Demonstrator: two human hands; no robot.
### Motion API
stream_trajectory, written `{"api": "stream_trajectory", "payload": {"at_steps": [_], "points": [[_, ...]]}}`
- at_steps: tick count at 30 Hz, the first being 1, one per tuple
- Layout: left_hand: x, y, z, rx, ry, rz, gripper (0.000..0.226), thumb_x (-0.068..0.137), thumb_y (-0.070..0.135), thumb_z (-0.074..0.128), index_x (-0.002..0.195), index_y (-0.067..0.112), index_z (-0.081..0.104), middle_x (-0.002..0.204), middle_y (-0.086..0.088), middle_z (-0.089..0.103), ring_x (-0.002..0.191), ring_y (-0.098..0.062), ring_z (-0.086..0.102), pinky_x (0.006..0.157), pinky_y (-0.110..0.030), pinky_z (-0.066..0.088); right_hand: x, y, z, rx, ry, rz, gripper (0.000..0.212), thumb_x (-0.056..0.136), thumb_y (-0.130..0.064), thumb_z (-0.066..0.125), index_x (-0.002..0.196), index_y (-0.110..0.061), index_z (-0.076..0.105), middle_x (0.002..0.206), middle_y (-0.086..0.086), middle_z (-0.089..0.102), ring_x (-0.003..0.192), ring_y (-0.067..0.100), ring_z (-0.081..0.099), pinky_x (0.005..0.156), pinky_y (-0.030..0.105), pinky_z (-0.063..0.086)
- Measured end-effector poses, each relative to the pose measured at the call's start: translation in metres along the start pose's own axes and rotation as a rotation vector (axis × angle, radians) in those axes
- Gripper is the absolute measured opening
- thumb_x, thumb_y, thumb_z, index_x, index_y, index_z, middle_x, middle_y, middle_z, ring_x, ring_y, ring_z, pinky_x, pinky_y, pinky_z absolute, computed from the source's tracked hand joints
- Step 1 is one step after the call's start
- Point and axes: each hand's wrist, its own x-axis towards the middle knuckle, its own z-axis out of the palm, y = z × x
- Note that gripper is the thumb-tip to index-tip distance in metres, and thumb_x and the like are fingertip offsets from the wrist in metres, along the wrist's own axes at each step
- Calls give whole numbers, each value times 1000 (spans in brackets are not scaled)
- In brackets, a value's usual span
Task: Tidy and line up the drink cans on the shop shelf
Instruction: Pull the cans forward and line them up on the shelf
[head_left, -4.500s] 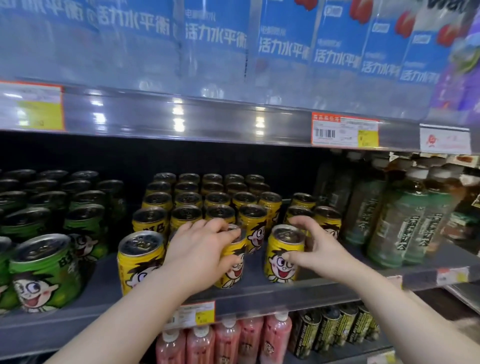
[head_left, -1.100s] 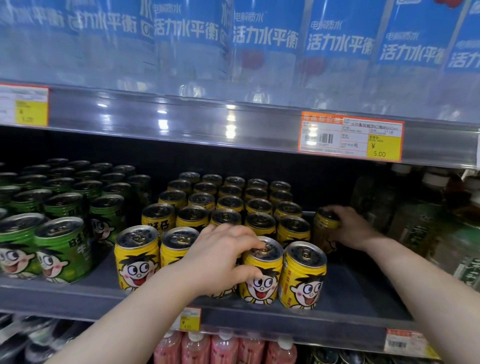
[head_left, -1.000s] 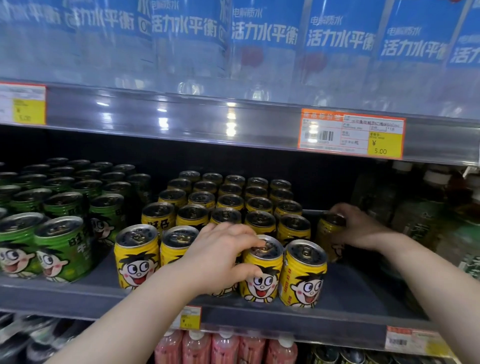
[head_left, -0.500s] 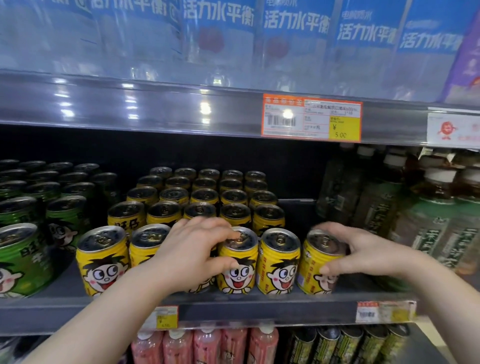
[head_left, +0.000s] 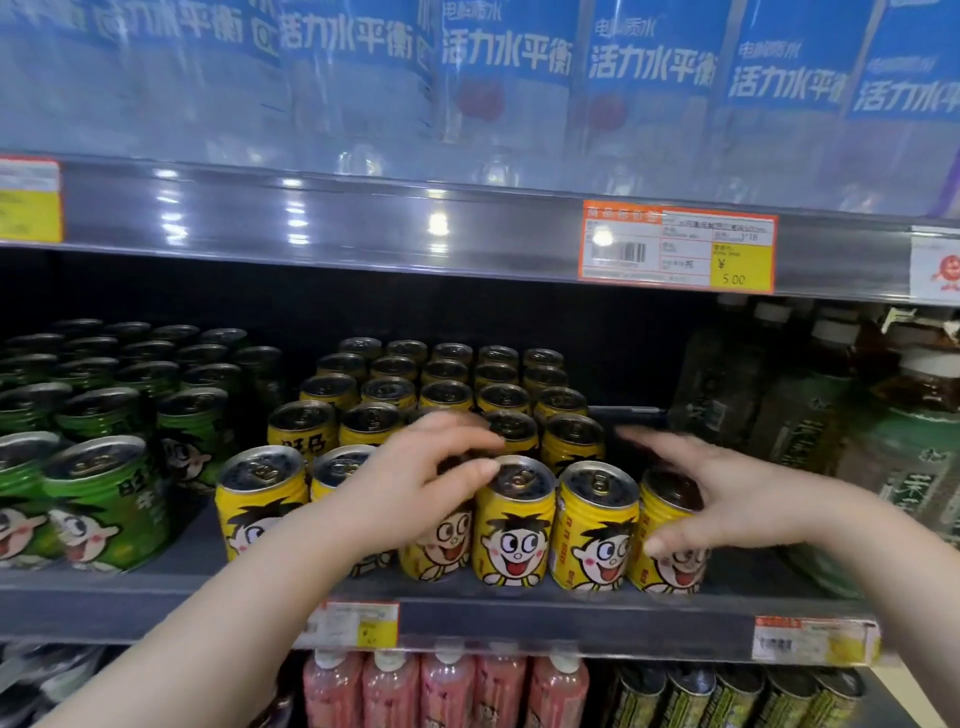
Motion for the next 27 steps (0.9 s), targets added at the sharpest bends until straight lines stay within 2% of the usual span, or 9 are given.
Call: {"api": "stream_trajectory", "payload": {"at_steps": [2, 4, 6, 8, 12, 18, 22, 25, 27], "points": [[-5, -5, -17, -31, 185, 3, 30, 88, 36, 51, 112, 25, 63, 111, 16, 54, 106, 8, 46, 95, -5, 31, 4, -16, 3, -17, 69, -38, 114, 40, -88, 55, 139, -52, 12, 150, -10, 24, 135, 6, 27, 109, 20, 26], [-13, -15, -36, 17, 281, -61, 29, 86, 37, 54, 108, 22, 66, 103, 16, 58, 99, 4, 51, 87, -3, 33, 12, -35, 10, -72, 163, -83, 100, 54, -80, 56, 141, -43, 24, 148, -10, 31, 133, 6, 31, 109, 21, 28], [-21, -31, -51, 40, 268, -215, 32, 84, 38, 61, 112, 21, 64, 107, 9, 62, 103, -9, 56, 91, -19, 43, 21, -58, 22, -114, 227, -175, 79, 71, -64, 60, 140, -39, 31, 146, -9, 35, 132, 7, 34, 109, 24, 30], [-32, -49, -61, 69, 231, -401, 46, 77, 49, 63, 116, 24, 61, 111, 5, 62, 103, -16, 59, 92, -35, 48, 31, -83, 35, -167, 229, -231, 73, 77, -59, 59, 141, -37, 31, 145, -8, 35, 132, 10, 35, 110, 30, 32], [-50, -73, -69, 99, 168, -512, 69, 61, 73, 62, 115, 31, 60, 123, 1, 58, 109, -19, 56, 93, -39, 48, 56, -124, 53, -234, 204, -319, 74, 79, -58, 58, 142, -34, 29, 144, -5, 36, 130, 16, 39, 107, 36, 38], [-67, -83, -74, -39, 1, -440, 77, 68, 30, 79, 135, 32, 40, 129, 10, 35, 100, -13, 55, 75, -19, 49, 85, -152, 59, -217, 126, -333, 81, 78, -57, 61, 145, -33, 22, 151, -3, 29, 136, 16, 33, 109, 33, 34], [-69, -95, -75, -106, -77, -394, 74, 75, 14, 74, 134, 37, 36, 131, 12, 35, 115, -12, 48, 91, -27, 50, 89, -165, 63, -204, 89, -363, 77, 82, -53, 59, 145, -33, 21, 151, -5, 31, 136, 15, 33, 110, 34, 33], [-67, -101, -80, -196, -149, -335, 68, 77, 5, 70, 121, 46, 39, 125, 19, 37, 113, -6, 48, 91, -24, 49, 89, -172, 66, -270, 90, -386, 69, 86, -52, 53, 145, -36, 20, 150, -7, 33, 135, 15, 34, 108, 38, 35], [-65, -106, -84, -238, -193, -318, 67, 75, 4, 71, 115, 50, 42, 126, 19, 38, 114, -6, 48, 93, -27, 48, 90, -174, 68, -244, 117, -363, 66, 84, -53, 55, 142, -36, 27, 145, -8, 39, 130, 15, 40, 105, 38, 39]]}}
